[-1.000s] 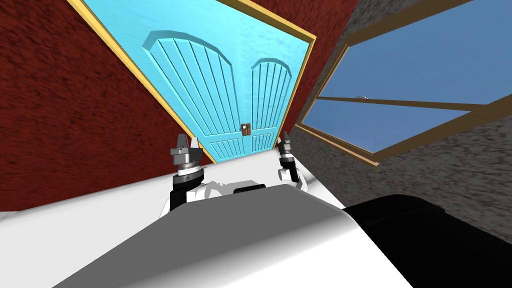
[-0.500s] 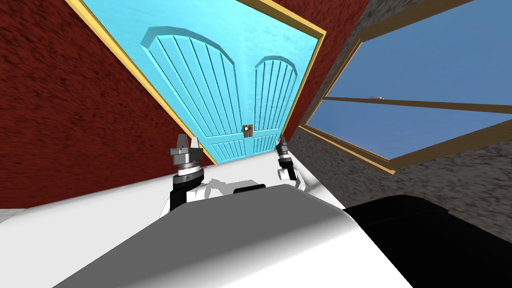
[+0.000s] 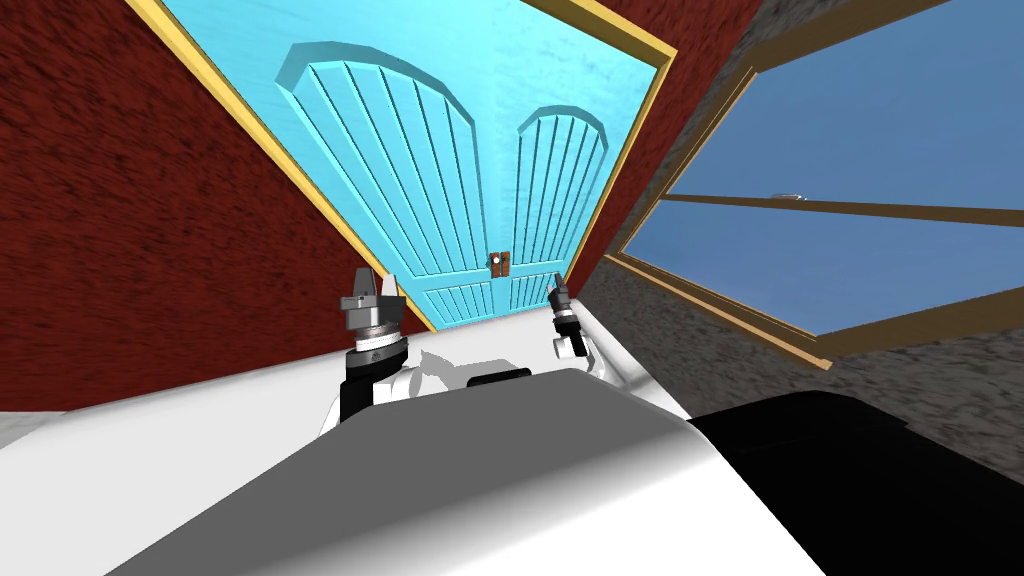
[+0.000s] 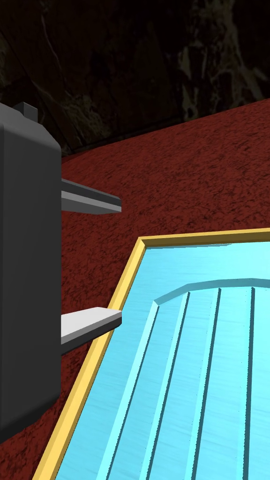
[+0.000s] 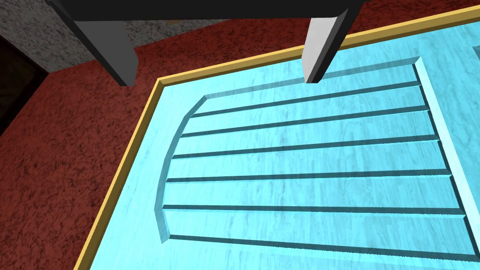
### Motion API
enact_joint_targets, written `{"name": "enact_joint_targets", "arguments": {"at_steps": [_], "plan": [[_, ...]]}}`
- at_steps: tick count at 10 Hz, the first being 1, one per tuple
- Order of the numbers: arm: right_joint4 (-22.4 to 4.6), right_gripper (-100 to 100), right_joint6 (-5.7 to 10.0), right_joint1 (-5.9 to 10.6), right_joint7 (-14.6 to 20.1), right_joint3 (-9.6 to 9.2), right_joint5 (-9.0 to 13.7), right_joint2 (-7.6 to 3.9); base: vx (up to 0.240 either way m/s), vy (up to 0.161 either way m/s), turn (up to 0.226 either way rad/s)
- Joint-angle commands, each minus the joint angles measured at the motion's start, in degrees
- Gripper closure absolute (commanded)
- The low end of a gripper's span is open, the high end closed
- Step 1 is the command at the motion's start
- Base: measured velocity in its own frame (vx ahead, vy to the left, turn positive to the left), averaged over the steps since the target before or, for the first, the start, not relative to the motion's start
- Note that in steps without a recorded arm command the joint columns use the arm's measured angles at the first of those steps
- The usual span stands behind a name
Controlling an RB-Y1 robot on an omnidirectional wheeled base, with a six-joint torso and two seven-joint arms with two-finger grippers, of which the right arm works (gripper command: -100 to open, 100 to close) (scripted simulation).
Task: Pull the door open
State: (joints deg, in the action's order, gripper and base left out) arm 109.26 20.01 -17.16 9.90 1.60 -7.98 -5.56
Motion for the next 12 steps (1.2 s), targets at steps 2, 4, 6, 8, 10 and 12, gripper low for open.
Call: {"name": "enact_joint_targets", "arguments": {"at_steps": [2,4,6,8,10,12], "plan": [[-2.9,-100,0.03,1.15,1.1,0.3,-0.5,-0.35,0.107,0.01,0.018],[-6.1,-100,-0.26,2.34,2.4,0.47,-1.3,-0.64,0.132,0.014,0.066],[-8.3,-100,-0.45,3.13,3.2,0.57,-1.9,-0.81,0.11,0.02,0.037],[-10.4,-100,-0.63,3.91,4.0,0.68,-2.4,-0.96,0.099,0.015,0.038],[-12.5,-100,-0.82,4.69,4.9,0.78,-2.9,-1.1,0.105,0.008,0.041],[-15.5,-100,-1.08,5.8,6.1,0.91,-3.7,-1.26,0.145,0.016,0.063]]}}
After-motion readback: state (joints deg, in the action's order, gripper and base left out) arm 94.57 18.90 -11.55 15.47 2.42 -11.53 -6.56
